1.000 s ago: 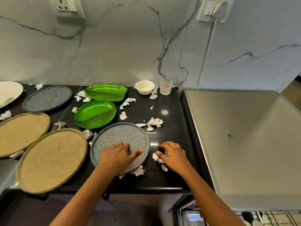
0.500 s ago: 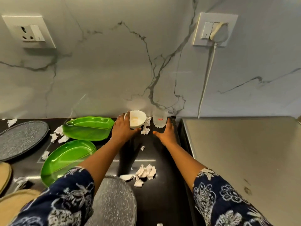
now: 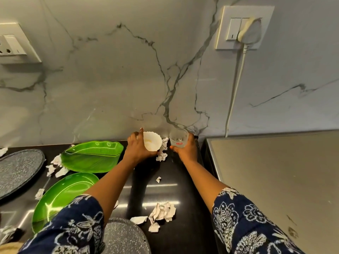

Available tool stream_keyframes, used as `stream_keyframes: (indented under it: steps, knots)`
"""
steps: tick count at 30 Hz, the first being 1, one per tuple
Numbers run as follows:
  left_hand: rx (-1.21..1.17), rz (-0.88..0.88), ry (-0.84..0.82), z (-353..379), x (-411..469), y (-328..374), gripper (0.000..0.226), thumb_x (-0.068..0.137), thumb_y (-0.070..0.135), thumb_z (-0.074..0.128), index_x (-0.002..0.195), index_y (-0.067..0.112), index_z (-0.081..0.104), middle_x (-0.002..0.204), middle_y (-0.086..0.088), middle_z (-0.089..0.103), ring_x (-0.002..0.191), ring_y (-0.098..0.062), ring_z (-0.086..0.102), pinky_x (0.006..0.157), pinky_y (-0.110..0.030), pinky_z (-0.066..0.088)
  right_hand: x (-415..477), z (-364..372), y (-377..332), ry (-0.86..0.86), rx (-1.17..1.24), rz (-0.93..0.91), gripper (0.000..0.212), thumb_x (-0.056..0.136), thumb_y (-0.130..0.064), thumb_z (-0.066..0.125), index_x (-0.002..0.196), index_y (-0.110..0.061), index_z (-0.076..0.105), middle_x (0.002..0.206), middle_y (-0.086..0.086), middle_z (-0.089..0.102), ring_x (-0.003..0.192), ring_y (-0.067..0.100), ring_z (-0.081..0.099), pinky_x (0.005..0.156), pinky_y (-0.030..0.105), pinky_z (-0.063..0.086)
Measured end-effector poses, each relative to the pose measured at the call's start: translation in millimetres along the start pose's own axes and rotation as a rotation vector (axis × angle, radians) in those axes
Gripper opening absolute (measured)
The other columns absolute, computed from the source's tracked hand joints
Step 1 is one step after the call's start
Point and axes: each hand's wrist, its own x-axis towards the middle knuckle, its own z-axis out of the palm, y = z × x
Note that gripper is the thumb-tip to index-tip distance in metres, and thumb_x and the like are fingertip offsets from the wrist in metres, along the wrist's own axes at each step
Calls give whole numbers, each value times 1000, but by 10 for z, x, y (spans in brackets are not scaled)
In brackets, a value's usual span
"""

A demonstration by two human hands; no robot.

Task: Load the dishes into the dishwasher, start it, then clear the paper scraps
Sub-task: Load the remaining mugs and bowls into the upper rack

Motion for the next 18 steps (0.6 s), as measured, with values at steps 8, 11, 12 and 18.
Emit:
stream_keyframes:
  steps: [8,11,12,18]
  knots:
    - [58,168,85,-225,-667,-28,127,48,76,48,149,8,14,141,-20,26,131,-39,25,109,-45,28,-570,-287,51,-22,51,-81,88,61,-17,87,134,-16,39,131,5,52,121,19,49,97,26,41]
    - [140,241,92,-293,-1016,-17,128,49,81,42,149,5,17,141,-20,26,130,-38,26,111,-44,26,-932,-440,37,-1,36,-77,84,60,-18,87,131,-16,42,128,4,54,118,19,51,92,23,41]
    - [172,268,99,-318,-1135,-14,128,49,82,41,149,5,17,142,-21,26,131,-37,26,111,-44,25,-1065,-495,39,8,31,-84,83,60,-20,87,130,-16,42,128,4,54,117,19,51,92,24,42]
    - [248,339,102,-452,-1824,24,125,50,76,42,150,6,15,146,-21,21,135,-37,21,113,-45,22,-1853,-863,-20,22,23,-101,81,61,-23,87,129,-16,41,126,2,53,113,15,50,87,20,40]
